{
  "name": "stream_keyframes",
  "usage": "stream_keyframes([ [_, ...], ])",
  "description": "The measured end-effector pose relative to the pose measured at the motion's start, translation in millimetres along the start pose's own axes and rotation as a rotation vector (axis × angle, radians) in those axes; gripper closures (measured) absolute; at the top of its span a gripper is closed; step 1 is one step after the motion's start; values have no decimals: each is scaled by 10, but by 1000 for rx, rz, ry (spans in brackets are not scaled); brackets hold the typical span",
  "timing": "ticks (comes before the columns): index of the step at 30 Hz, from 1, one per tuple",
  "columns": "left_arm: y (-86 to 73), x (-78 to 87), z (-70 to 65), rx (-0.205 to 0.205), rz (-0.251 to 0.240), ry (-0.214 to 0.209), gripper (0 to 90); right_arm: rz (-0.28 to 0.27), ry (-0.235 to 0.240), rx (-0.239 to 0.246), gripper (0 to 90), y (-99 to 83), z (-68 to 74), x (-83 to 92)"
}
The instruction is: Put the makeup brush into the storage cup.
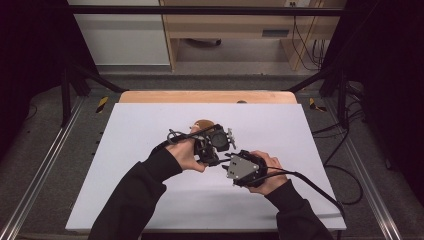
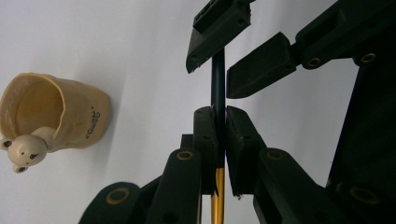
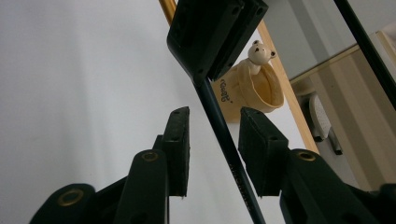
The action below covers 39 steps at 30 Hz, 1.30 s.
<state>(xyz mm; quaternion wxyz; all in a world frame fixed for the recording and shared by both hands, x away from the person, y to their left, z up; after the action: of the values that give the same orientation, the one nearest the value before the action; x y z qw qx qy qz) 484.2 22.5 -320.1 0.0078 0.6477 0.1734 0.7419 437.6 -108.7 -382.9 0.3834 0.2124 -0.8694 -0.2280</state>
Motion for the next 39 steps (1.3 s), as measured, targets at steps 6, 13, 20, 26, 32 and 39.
stream_keyframes([
  [6, 16, -9, -14, -15, 5, -10, 825, -11, 10, 11, 706, 9, 1, 6],
  [13, 28, -11, -29, -28, 11, -15, 825, -20, 26, 26, 756, 12, 5, -2],
  [20, 17, 8, -28, -44, 4, -28, 825, -21, 45, 55, 796, 7, 20, 2],
  [26, 4, 28, -38, -53, -16, -37, 822, -13, 68, 99, 833, 6, 17, 0],
  [32, -41, 111, -15, -49, -74, -39, 808, -37, 82, 33, 840, 12, 27, 7],
  [39, -265, 361, 136, -16, -201, 17, 607, -6, 92, 49, 840, -19, -10, 13],
])
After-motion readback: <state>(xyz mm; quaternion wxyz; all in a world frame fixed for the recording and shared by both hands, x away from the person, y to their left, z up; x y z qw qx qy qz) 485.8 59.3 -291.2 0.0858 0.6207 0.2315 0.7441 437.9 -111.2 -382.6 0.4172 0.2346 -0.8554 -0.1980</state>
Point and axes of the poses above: each handheld gripper's, and its own axes: x roughly backward along the jaws, y roughly out of its top, z roughly to its left, the point moved 1 cm from there along -x, roughly forward along the jaws, and after that the axes turned 3 degrees about x, right-handed, at the moved point
